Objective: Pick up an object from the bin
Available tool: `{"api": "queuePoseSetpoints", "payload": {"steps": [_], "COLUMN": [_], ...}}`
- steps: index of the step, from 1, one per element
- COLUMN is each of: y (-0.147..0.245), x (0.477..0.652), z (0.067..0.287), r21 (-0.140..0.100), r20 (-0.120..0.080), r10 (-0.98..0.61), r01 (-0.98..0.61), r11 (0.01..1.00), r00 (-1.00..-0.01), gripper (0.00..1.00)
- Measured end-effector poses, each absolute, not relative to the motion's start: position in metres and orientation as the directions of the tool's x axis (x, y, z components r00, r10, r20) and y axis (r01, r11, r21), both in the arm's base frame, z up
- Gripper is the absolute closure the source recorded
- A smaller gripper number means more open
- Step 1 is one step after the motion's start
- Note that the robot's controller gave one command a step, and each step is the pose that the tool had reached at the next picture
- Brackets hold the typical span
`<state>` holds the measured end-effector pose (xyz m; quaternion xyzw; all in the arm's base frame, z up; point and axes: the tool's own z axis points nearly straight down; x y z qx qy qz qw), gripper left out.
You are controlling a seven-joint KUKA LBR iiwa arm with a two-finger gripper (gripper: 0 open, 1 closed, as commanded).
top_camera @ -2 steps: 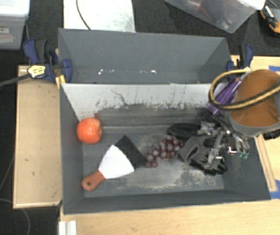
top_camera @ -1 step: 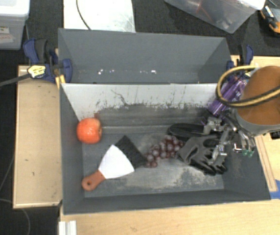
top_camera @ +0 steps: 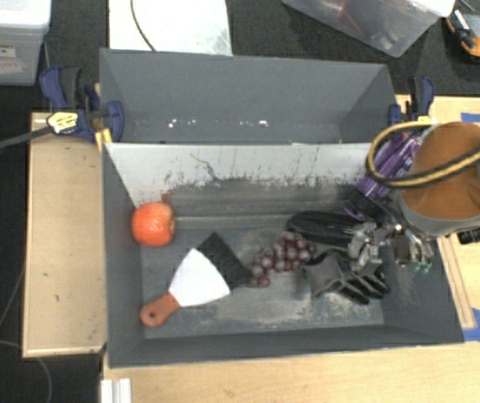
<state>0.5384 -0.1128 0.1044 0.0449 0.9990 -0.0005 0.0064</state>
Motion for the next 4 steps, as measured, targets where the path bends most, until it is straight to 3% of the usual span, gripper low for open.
{"api": "queuePoseSetpoints", "payload": {"steps": [1, 2, 3, 4], "y": [-0.113, -0.126, -0.143, -0.136], "x": [0.538, 0.539, 0.495, 0.497], "z": [0.104, 0.134, 0.071, 0.084], "r21": [-0.001, -0.006, 0.005, -0.006], "r20": [-0.013, -0.019, -0.023, -0.033], "r10": [0.089, -0.151, 0.188, -0.064], "r01": [0.089, -0.151, 0.188, -0.064], "r11": [0.996, 0.988, 0.982, 0.998], "r00": [-0.996, -0.988, -0.982, -0.997], "gripper": [1.0, 1.0, 1.0, 1.0]}}
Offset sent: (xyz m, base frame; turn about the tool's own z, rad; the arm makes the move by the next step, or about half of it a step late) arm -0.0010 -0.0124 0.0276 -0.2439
